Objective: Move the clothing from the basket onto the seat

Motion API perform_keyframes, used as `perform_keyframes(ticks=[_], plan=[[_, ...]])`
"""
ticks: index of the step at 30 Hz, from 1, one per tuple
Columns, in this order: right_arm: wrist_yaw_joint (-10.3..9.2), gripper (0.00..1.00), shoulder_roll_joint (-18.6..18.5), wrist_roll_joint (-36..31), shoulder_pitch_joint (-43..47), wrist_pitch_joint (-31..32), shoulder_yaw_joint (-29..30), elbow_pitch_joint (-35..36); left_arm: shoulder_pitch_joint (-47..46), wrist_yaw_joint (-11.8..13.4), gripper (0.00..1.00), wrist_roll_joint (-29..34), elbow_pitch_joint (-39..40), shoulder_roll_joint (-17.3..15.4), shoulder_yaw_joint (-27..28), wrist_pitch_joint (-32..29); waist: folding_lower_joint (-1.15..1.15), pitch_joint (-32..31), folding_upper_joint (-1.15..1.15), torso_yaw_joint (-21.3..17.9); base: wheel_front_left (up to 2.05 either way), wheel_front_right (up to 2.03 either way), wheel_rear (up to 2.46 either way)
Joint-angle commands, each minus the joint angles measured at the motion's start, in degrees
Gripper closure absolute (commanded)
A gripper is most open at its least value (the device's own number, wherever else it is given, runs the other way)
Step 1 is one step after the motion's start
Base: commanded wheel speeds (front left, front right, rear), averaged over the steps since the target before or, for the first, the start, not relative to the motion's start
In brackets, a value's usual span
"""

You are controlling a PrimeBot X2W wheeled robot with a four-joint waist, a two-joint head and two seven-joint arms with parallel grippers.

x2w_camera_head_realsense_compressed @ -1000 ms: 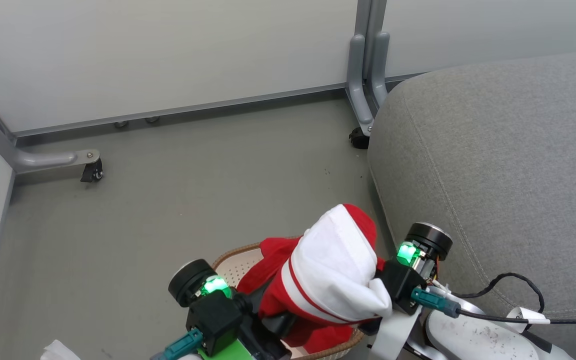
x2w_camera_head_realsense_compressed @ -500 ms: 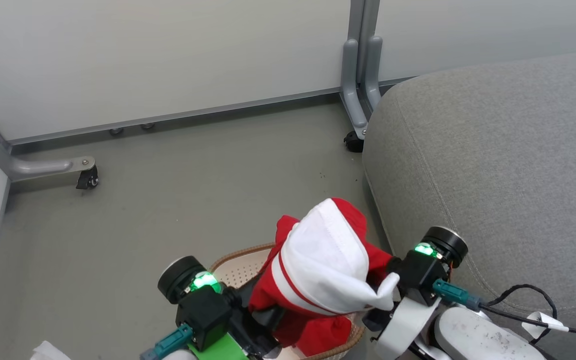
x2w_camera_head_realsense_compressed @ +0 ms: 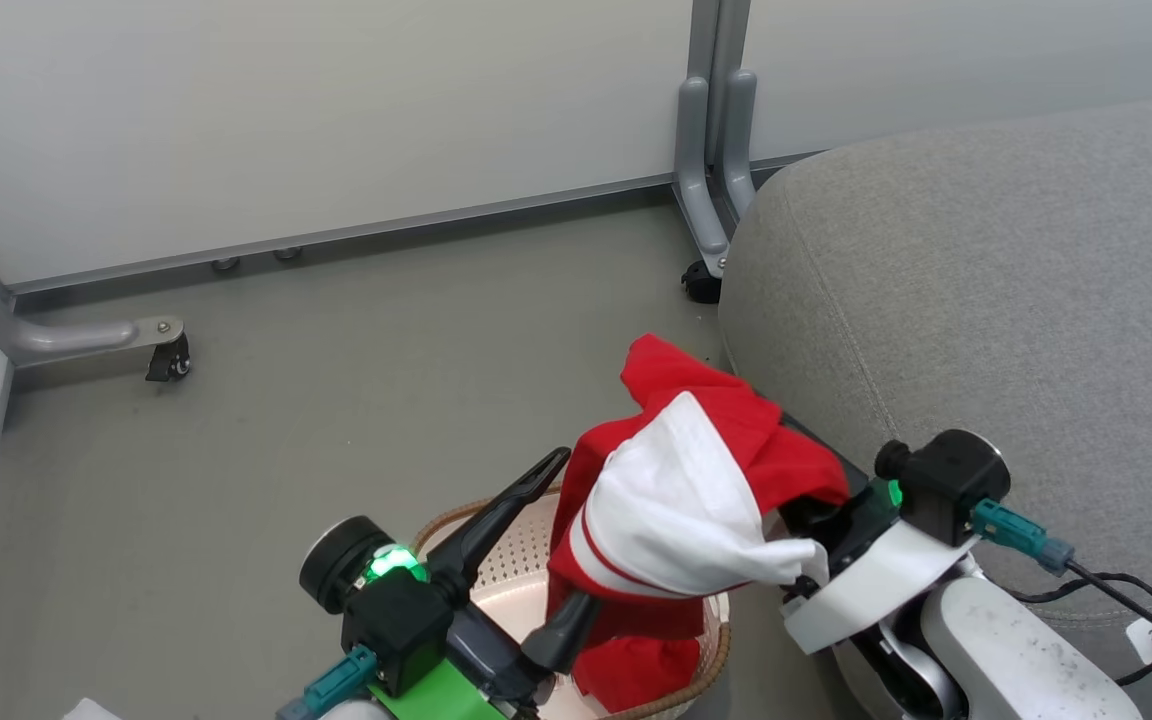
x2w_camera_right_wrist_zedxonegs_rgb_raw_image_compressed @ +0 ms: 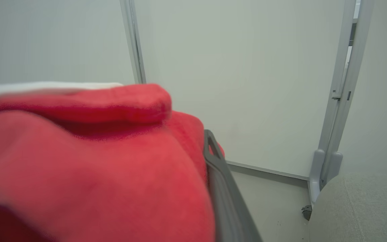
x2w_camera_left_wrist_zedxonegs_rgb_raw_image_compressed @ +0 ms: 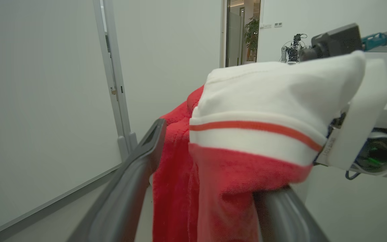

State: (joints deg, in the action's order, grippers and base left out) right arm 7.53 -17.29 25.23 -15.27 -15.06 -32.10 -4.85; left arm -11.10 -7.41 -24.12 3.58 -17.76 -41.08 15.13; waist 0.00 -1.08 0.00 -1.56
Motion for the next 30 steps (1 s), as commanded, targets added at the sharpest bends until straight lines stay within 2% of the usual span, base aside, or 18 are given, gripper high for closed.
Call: perform_keyframes(ticks=[1, 8, 15, 30], plan=[[-0.08, 1.00, 0.2, 0.6, 1.0, -0.2, 1.5, 0.5, 0.9, -0.1, 0.00, -0.4, -0.3, 0.0, 0.5, 0.0, 0.00, -0.1, 0.00, 0.0, 0.00, 0.00, 0.00], [-0.08, 1.00, 1.0, 1.0, 2.8, -0.2, 8.5, 1.4, 2.7, -0.1, 0.00, 0.8, -2.2, 0.1, 3.3, 0.0, 0.00, -0.5, 0.00, -0.3, 0.00, 0.00, 0.00], [-0.08, 1.00, 1.6, 1.3, 5.2, -0.2, 15.6, 2.5, 6.6, -0.1, 0.00, 1.6, -3.6, 0.7, 8.7, 0.0, 0.00, -0.7, 0.00, -0.5, 0.00, 0.00, 0.00], [-0.06, 1.00, 5.1, 0.3, 12.6, -0.2, 28.1, 5.8, 14.9, -0.1, 0.00, 2.2, -8.2, 7.3, 23.0, 0.0, 0.00, -1.8, 0.00, 3.0, 0.00, 0.00, 0.00]])
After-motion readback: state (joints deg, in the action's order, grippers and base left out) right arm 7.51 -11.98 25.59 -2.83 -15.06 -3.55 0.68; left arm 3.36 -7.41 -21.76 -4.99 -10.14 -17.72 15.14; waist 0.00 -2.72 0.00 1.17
